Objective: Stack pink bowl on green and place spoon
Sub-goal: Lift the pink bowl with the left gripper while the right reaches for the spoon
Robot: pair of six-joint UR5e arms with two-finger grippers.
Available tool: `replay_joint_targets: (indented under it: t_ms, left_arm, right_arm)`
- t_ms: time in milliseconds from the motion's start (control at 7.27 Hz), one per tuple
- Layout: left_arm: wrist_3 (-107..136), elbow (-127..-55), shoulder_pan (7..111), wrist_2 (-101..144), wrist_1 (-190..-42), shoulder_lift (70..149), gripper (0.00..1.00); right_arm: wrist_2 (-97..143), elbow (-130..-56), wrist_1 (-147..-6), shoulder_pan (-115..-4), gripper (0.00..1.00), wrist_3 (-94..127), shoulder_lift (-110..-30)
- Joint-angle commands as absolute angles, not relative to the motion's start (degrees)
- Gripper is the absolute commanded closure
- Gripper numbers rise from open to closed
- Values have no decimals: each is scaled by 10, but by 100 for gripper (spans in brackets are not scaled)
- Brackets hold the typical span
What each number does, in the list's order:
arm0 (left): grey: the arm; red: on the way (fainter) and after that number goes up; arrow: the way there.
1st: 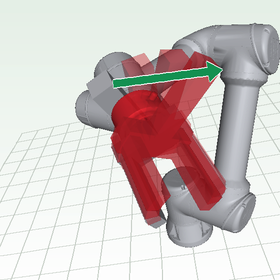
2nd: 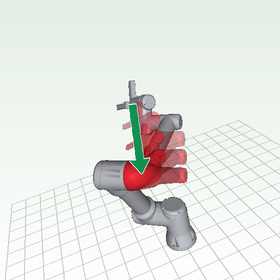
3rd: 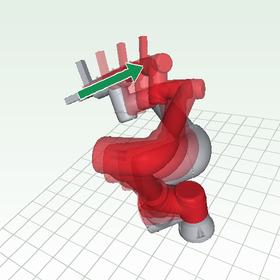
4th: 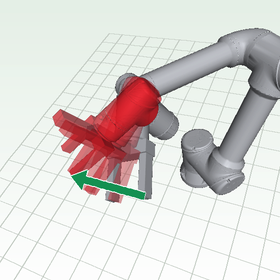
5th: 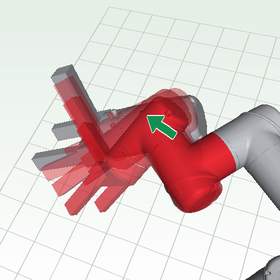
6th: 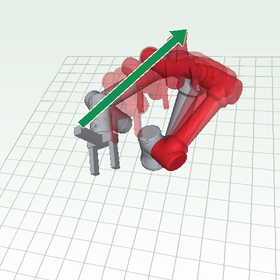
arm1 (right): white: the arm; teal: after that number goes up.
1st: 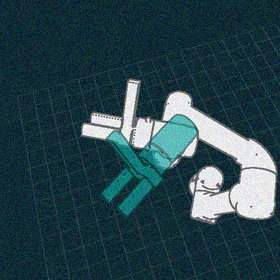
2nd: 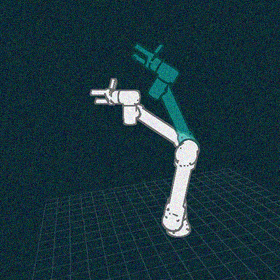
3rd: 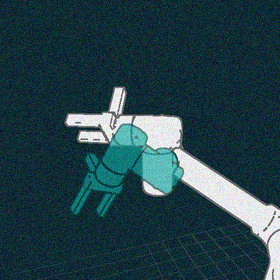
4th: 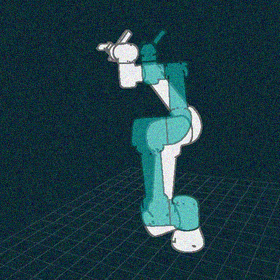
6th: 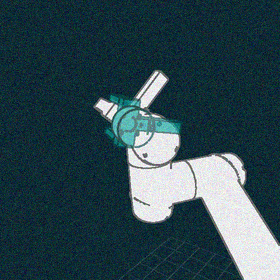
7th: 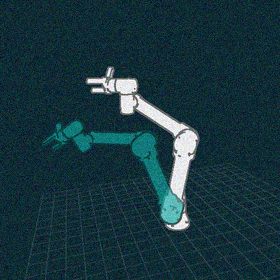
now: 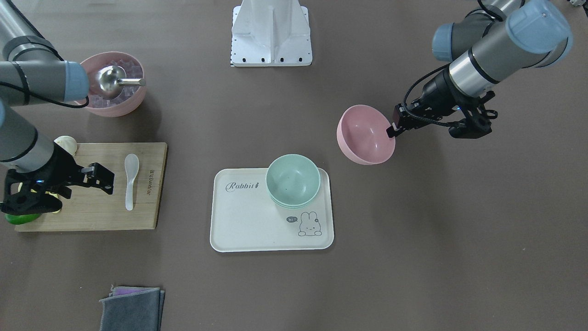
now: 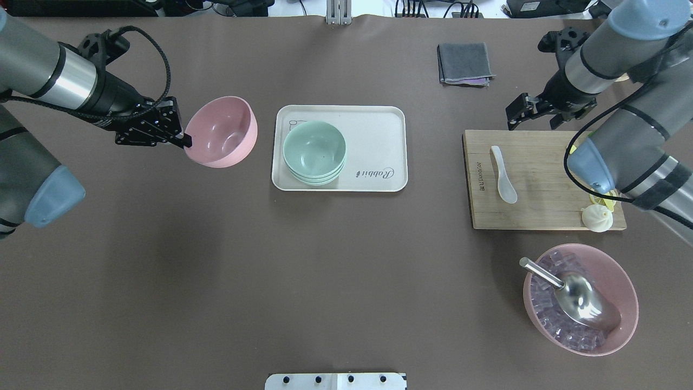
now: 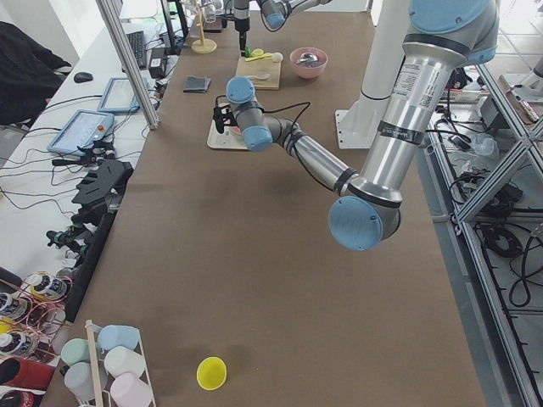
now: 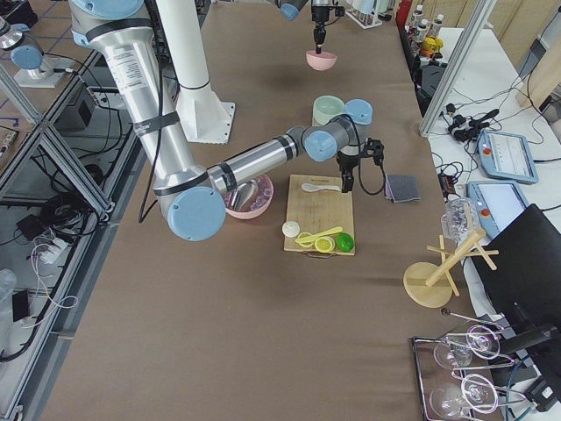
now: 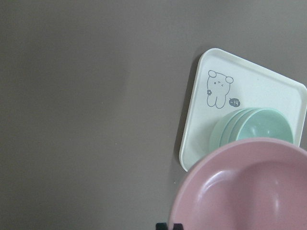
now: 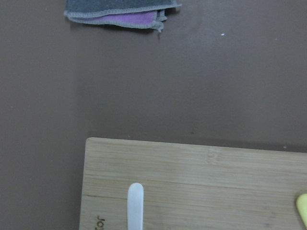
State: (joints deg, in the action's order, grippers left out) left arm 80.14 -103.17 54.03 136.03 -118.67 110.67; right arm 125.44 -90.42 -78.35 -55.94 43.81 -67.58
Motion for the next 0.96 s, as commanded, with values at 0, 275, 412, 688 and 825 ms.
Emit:
replay_joint_targets:
  t_ms: [0, 275, 412, 688, 825]
  left_arm:
    - [820, -1030, 539, 1348, -1187, 1120, 100]
    - [837, -1026, 536, 1347, -1187, 1133, 100]
    - [838, -1025, 535, 1343, -1186, 1135, 100]
    - [838, -1010, 528, 1328, -1187, 1145, 100]
    - [838, -1009, 528, 1328, -1187, 1146, 100]
  right_arm:
    - [1199, -876, -742, -500, 3, 476, -671]
    - [1197, -872, -742, -490, 7, 456, -679]
    - [1195, -863, -742, -488, 8, 453, -681]
    - [1199, -866, -742, -489, 20, 453, -685]
    - [1201, -869, -742, -489, 38, 454, -685]
